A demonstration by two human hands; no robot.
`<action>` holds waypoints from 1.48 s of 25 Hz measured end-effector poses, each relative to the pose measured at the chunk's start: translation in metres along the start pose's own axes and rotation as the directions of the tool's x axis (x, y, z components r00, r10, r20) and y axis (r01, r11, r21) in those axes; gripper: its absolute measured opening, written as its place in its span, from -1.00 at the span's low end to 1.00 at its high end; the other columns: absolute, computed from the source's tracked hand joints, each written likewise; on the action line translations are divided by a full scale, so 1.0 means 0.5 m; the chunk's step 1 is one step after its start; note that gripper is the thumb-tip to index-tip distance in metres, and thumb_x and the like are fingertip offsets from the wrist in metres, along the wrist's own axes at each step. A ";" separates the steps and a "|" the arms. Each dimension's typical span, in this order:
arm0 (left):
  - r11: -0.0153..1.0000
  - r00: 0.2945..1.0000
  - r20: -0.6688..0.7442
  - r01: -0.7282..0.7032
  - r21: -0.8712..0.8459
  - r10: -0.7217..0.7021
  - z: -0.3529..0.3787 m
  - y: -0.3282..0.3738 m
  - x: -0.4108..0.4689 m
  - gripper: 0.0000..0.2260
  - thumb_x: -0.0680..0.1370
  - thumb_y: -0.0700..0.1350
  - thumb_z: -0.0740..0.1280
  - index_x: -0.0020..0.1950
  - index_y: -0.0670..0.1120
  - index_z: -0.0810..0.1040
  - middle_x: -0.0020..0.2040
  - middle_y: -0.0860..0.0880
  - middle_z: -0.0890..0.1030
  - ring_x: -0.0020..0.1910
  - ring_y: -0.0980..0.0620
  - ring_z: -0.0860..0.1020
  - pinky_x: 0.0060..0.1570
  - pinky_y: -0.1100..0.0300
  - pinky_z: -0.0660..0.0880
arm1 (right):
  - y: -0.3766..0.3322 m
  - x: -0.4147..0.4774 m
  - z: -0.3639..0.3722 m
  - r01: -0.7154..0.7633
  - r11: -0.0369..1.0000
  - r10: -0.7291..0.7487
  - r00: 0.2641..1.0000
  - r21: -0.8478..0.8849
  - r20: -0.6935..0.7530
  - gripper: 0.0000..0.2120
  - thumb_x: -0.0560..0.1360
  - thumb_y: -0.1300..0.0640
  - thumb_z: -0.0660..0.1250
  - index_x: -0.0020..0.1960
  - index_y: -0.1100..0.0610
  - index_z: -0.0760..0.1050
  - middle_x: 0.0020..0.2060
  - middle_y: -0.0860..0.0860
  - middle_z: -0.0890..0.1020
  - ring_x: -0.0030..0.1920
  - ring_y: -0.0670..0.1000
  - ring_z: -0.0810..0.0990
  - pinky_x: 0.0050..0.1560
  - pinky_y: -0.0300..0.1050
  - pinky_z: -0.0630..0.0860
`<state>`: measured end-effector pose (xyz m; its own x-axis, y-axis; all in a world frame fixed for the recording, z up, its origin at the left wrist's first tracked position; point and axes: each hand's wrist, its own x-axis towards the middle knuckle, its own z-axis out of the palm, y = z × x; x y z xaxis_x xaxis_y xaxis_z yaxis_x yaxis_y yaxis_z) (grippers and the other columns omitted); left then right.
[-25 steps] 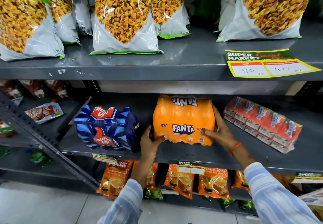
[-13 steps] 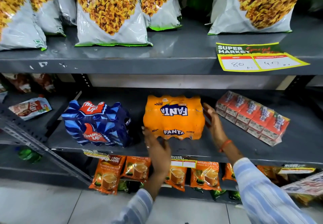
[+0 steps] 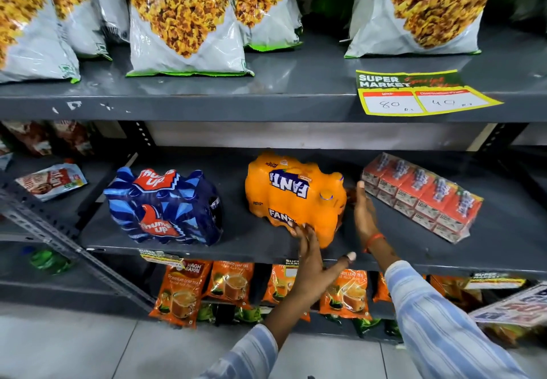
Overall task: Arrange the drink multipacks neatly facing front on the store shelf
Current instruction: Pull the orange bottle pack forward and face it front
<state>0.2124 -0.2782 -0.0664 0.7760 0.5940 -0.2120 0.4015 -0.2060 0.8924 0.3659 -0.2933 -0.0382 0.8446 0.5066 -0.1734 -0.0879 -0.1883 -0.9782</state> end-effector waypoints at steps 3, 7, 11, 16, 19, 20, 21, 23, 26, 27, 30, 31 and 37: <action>0.998 0.998 -0.065 -0.026 -0.056 0.022 -0.027 -0.008 0.005 -0.17 0.51 0.22 0.22 0.49 0.03 -0.31 0.54 -0.03 -0.34 0.55 -0.06 -0.17 0.49 -0.02 0.00 | 0.037 -0.023 -0.004 0.044 0.999 -0.043 0.997 0.015 -0.068 -0.41 0.57 -0.21 -0.07 0.07 0.14 0.60 0.23 0.21 0.56 0.28 0.18 0.48 0.40 0.19 0.30; 0.962 0.987 -0.161 -0.019 -0.271 -0.026 -0.100 -0.046 0.014 0.00 0.24 0.56 0.10 0.53 0.06 -0.04 0.54 -0.04 0.16 0.48 -0.05 0.22 0.46 -0.06 0.22 | 0.051 -0.074 0.014 0.116 0.992 -0.114 0.992 0.053 -0.045 -0.46 0.55 -0.20 -0.07 -0.23 -0.09 0.64 0.02 0.18 0.67 0.16 0.16 0.55 0.36 0.15 0.34; 0.898 0.971 -0.220 -0.009 -0.441 -0.098 -0.164 -0.087 0.025 -0.44 0.52 0.22 0.14 0.48 0.10 0.13 0.44 0.03 0.33 0.43 -0.02 0.32 0.22 0.27 0.32 | 0.079 -0.124 0.052 0.157 0.986 -0.160 0.986 0.057 0.055 -0.45 0.55 -0.20 -0.08 -0.03 -0.05 0.66 0.07 0.17 0.63 0.20 0.12 0.52 0.38 0.10 0.32; 0.929 0.906 -0.405 -0.038 -0.369 -0.124 -0.140 -0.037 0.017 0.01 0.30 0.47 0.19 0.52 0.04 -0.23 0.58 -0.08 -0.01 0.53 -0.08 0.07 0.48 -0.02 0.13 | 0.083 -0.155 0.108 0.154 0.987 -0.160 0.956 0.043 0.244 -0.47 0.63 -0.08 -0.12 0.08 0.00 0.64 0.16 0.06 0.60 0.28 0.01 0.45 0.36 -0.18 0.22; 0.969 0.845 -0.518 0.005 -0.246 -0.136 -0.138 -0.006 0.045 0.07 0.32 0.18 0.48 0.52 -0.17 -0.17 0.55 -0.22 0.07 0.52 -0.20 0.08 0.49 -0.17 0.12 | 0.073 -0.133 0.105 0.122 0.986 -0.148 0.952 0.110 0.268 -0.44 0.59 -0.15 -0.11 -0.02 -0.03 0.67 0.10 0.05 0.66 0.19 -0.12 0.55 0.32 -0.22 0.32; 0.974 0.825 -0.546 0.021 -0.227 -0.145 -0.139 -0.001 0.050 0.05 0.32 0.09 0.52 0.52 -0.18 -0.13 0.53 -0.23 0.12 0.51 -0.22 0.13 0.46 -0.18 0.17 | 0.064 -0.119 0.098 0.125 0.984 -0.149 0.967 0.127 0.209 -0.47 0.60 -0.13 -0.06 -0.04 0.01 0.67 0.09 0.09 0.66 0.17 -0.08 0.56 0.29 -0.20 0.37; 0.976 0.812 -0.565 0.025 -0.216 -0.146 -0.141 -0.004 0.051 0.04 0.30 0.07 0.54 0.52 -0.18 -0.09 0.51 -0.23 0.17 0.48 -0.24 0.18 0.43 -0.19 0.23 | 0.052 -0.100 0.093 0.129 0.982 -0.148 0.979 0.138 0.137 -0.55 0.61 -0.08 0.00 -0.05 0.03 0.65 0.10 0.15 0.65 0.18 0.01 0.56 0.27 -0.15 0.41; 0.986 0.807 -0.582 0.007 -0.169 -0.105 -0.147 -0.017 0.046 0.00 0.25 0.13 0.50 0.50 -0.14 0.01 0.46 -0.21 0.27 0.42 -0.24 0.30 0.34 -0.22 0.35 | 0.021 -0.058 0.084 0.141 0.985 -0.140 0.990 0.095 -0.011 -0.75 0.59 -0.02 0.12 -0.05 -0.05 0.56 0.19 0.21 0.57 0.28 0.14 0.48 0.32 0.08 0.41; 0.996 0.854 -0.520 -0.032 -0.088 -0.019 -0.198 -0.039 0.047 -0.11 0.22 0.19 0.46 0.44 -0.07 0.17 0.37 -0.14 0.41 0.30 -0.15 0.45 0.23 -0.16 0.47 | -0.016 0.002 0.065 0.149 0.983 -0.154 0.987 -0.104 -0.039 -0.63 0.57 -0.06 0.16 0.31 0.08 0.41 0.39 0.16 0.39 0.43 0.16 0.32 0.44 0.15 0.26; 0.996 0.883 -0.470 -0.043 -0.079 0.001 -0.221 -0.046 0.050 -0.12 0.22 0.18 0.46 0.43 -0.06 0.19 0.36 -0.12 0.43 0.28 -0.11 0.47 0.22 -0.12 0.48 | -0.021 0.018 0.058 0.112 0.987 -0.114 0.993 -0.117 -0.012 -0.58 0.57 -0.04 0.16 0.33 0.18 0.39 0.42 0.18 0.36 0.44 0.18 0.30 0.44 0.12 0.26; 0.992 0.939 -0.343 -0.074 -0.099 0.035 -0.259 -0.065 0.047 -0.21 0.30 0.11 0.44 0.45 -0.05 0.21 0.35 -0.10 0.47 0.26 -0.05 0.49 0.21 -0.02 0.49 | -0.018 0.009 0.056 -0.053 0.999 0.053 0.986 -0.004 0.159 -0.72 0.58 -0.05 0.13 0.08 0.11 0.49 0.33 0.24 0.47 0.30 0.20 0.47 0.32 0.10 0.41; 0.992 0.934 -0.356 -0.070 -0.104 0.029 -0.257 -0.077 0.042 -0.25 0.34 0.11 0.44 0.45 -0.06 0.24 0.33 -0.11 0.50 0.26 -0.07 0.50 0.22 -0.04 0.49 | -0.005 0.000 0.058 -0.015 0.997 0.004 0.989 0.071 0.150 -0.75 0.56 -0.11 0.14 0.08 -0.02 0.48 0.28 0.18 0.53 0.22 0.13 0.55 0.24 0.05 0.47; 0.990 0.859 -0.512 -0.093 -0.107 0.025 -0.261 -0.111 0.030 -0.57 0.49 0.00 0.37 0.31 -0.10 0.46 0.13 -0.10 0.65 0.08 0.02 0.58 -0.11 0.51 0.45 | 0.049 -0.067 0.065 0.120 0.984 -0.128 0.990 0.131 0.055 -0.79 0.54 -0.03 0.23 0.12 0.01 0.44 0.17 0.13 0.57 0.10 0.03 0.59 0.09 -0.06 0.56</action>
<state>0.1382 -0.1565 -0.0672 0.4276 0.9029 0.0441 0.2735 -0.1757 0.9457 0.3183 -0.2873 -0.0603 0.8185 0.5721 -0.0528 -0.0543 -0.0144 -0.9984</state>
